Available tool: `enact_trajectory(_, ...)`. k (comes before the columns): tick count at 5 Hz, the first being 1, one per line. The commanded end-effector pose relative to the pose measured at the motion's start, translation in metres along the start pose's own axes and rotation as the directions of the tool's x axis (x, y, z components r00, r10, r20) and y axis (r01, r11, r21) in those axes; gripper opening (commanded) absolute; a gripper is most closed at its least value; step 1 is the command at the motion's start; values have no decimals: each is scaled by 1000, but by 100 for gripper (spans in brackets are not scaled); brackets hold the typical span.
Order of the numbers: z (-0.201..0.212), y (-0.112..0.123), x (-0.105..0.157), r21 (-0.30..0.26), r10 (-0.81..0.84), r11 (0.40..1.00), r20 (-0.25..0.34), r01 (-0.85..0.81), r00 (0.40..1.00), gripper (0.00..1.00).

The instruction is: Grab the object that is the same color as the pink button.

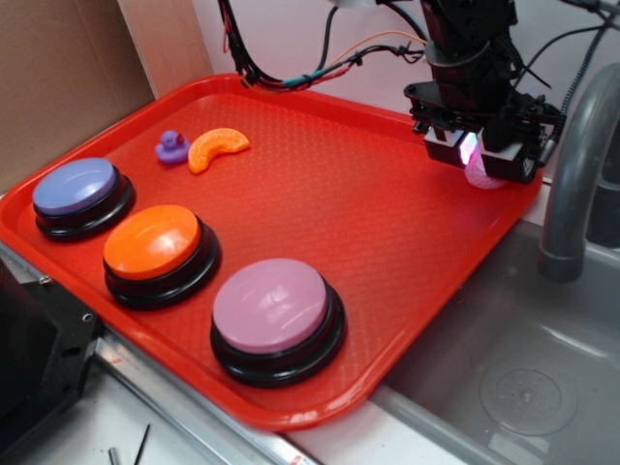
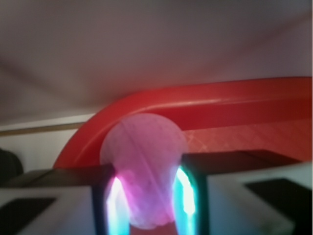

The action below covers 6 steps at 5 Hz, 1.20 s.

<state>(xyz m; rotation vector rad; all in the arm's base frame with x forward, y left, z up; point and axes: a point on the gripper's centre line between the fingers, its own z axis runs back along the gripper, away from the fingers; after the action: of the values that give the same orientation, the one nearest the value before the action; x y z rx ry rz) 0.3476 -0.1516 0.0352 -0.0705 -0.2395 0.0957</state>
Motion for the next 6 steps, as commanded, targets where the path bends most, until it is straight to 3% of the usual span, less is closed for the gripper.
enact_trajectory(1,113,27,14,48,114,992,20,-114,993,0)
enact_trajectory(3,179,63,-17,102,277,956,15,-277,961,0)
enact_trajectory(4,215,85,-43,56,339,939,36,-341,940,0)
enact_trajectory(5,231,112,-59,5,434,901,4,-434,901,0)
enact_trajectory(6,232,121,-62,13,482,876,37,-483,875,0)
